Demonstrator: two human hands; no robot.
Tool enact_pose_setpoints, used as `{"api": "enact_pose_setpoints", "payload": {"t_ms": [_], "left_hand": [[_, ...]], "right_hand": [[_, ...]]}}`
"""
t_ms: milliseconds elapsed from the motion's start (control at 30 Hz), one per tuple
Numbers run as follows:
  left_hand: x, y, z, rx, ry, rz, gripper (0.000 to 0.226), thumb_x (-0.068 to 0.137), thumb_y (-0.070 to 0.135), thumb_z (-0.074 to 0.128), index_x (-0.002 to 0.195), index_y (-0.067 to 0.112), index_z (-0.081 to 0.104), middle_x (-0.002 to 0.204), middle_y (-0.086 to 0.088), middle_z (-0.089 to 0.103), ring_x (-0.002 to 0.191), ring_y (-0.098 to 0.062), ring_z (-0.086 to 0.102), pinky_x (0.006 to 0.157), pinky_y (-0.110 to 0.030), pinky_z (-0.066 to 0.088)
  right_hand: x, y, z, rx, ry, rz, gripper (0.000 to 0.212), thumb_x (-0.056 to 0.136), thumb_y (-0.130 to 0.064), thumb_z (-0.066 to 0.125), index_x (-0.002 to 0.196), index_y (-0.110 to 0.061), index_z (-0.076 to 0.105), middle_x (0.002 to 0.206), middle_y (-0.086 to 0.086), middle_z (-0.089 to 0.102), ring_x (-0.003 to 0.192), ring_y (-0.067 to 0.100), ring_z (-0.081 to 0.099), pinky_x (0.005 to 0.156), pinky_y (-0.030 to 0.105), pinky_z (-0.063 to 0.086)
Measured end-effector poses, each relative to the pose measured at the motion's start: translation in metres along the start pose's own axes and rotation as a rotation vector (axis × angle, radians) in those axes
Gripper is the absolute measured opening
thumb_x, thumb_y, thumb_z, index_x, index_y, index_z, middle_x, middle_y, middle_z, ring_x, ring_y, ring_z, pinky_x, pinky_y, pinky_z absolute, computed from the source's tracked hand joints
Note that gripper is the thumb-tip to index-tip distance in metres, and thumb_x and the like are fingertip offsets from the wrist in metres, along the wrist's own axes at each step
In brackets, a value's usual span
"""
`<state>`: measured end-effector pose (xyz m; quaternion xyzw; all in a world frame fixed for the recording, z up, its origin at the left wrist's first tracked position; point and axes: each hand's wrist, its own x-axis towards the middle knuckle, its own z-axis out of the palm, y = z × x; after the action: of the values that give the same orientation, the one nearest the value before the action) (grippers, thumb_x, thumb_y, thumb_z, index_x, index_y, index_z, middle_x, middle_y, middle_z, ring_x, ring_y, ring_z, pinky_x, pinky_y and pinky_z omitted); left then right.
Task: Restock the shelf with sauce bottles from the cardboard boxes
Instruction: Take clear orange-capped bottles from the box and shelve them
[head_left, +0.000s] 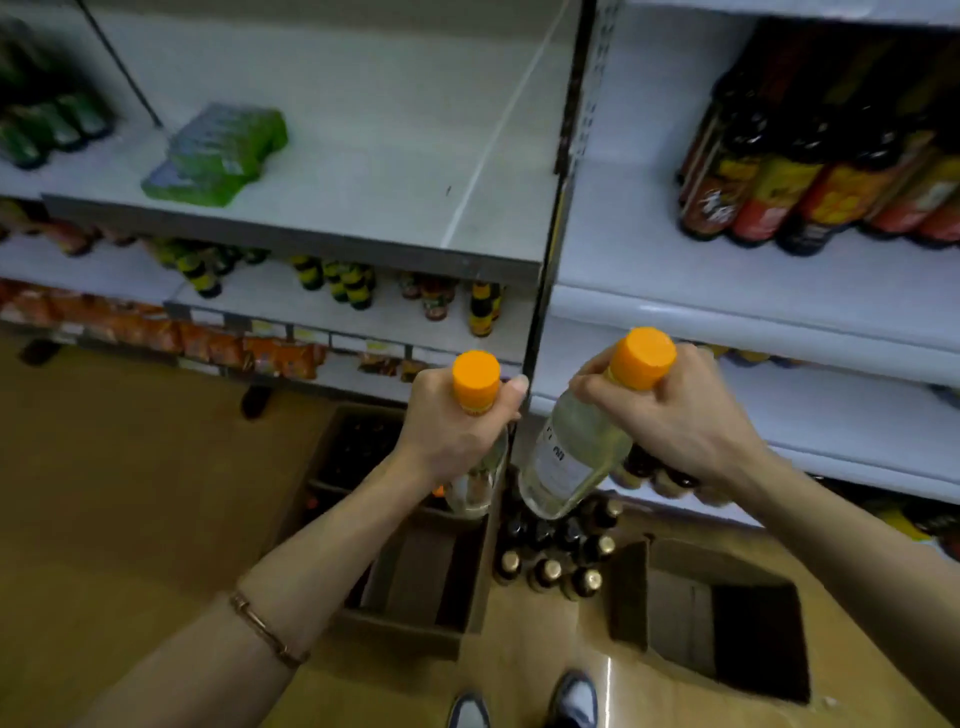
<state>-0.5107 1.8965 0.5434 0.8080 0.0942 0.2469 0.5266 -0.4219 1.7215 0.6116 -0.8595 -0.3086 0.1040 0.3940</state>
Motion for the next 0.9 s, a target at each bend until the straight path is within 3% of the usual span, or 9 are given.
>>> {"api": "enact_pose_setpoints", "payload": {"t_ms": [100,200,333,433,567,667,800,900], "left_hand": [[0.023,0.045,0.017,-0.025,-0.076,0.088,0.037,0.083,0.032,0.064,0.055,0.007,0.066,0.060,-0.006,0.069,0.057,-0.011,0.066,0.058,-0.033,0.054],[0.043,0.090,0.044,-0.086,-0.165,0.163,0.028,0.081,0.030,0.064,0.053,0.025,0.063,0.060,-0.001,0.069,0.057,-0.013,0.066,0.060,-0.029,0.053],[0.059,0.150,0.096,-0.141,-0.314,0.241,0.029,0.080,0.021,0.065,0.051,0.027,0.061,0.058,0.001,0.068,0.059,-0.016,0.067,0.062,-0.027,0.051],[0.063,0.195,0.143,-0.220,-0.400,0.260,0.030,0.078,0.015,0.064,0.050,0.023,0.063,0.056,0.000,0.067,0.061,-0.027,0.067,0.066,-0.037,0.055],[0.056,0.253,0.212,-0.322,-0.484,0.251,0.028,0.077,0.012,0.063,0.049,0.017,0.066,0.058,-0.008,0.068,0.063,-0.034,0.065,0.071,-0.044,0.055],[0.044,0.293,0.262,-0.337,-0.543,0.282,0.032,0.076,0.012,0.063,0.046,0.022,0.064,0.056,-0.005,0.067,0.061,-0.030,0.064,0.070,-0.042,0.055],[0.025,0.345,0.317,-0.358,-0.592,0.316,0.025,0.075,0.012,0.063,0.050,0.010,0.061,0.055,-0.010,0.065,0.058,-0.028,0.063,0.070,-0.033,0.054],[0.020,0.377,0.347,-0.439,-0.568,0.290,0.024,0.073,0.013,0.064,0.053,0.000,0.058,0.056,-0.017,0.062,0.055,-0.030,0.062,0.067,-0.035,0.054]], "right_hand": [[-0.013,-0.015,-0.050,-0.029,0.092,0.006,0.048,0.068,-0.051,0.058,0.075,-0.005,0.071,0.073,0.013,0.070,0.072,0.025,0.065,0.063,0.043,0.051],[-0.032,-0.023,-0.103,-0.052,0.173,0.027,0.058,0.064,-0.051,0.058,0.081,0.003,0.069,0.080,0.019,0.070,0.077,0.032,0.065,0.066,0.048,0.054],[-0.068,-0.024,-0.179,-0.041,0.235,0.081,0.052,0.069,-0.044,0.066,0.085,0.005,0.067,0.083,0.022,0.070,0.078,0.035,0.066,0.065,0.054,0.055],[-0.101,-0.017,-0.234,-0.044,0.302,0.099,0.035,0.079,-0.032,0.073,0.083,0.002,0.067,0.072,0.010,0.070,0.068,0.020,0.067,0.065,0.046,0.060],[-0.149,0.006,-0.304,-0.064,0.384,0.124,0.038,0.079,-0.032,0.072,0.075,0.004,0.062,0.071,0.019,0.067,0.069,0.035,0.064,0.062,0.048,0.058],[-0.184,0.026,-0.354,-0.054,0.429,0.141,0.032,0.078,-0.031,0.071,0.062,-0.005,0.060,0.060,0.009,0.062,0.058,0.027,0.061,0.056,0.041,0.058],[-0.224,0.046,-0.414,-0.062,0.482,0.164,0.027,0.078,-0.030,0.070,0.077,-0.004,0.067,0.076,0.013,0.070,0.066,0.025,0.067,0.053,0.036,0.060],[-0.245,0.060,-0.452,-0.048,0.485,0.194,0.024,0.076,-0.031,0.070,0.080,-0.007,0.071,0.071,0.007,0.070,0.066,0.024,0.068,0.055,0.040,0.061]]}}
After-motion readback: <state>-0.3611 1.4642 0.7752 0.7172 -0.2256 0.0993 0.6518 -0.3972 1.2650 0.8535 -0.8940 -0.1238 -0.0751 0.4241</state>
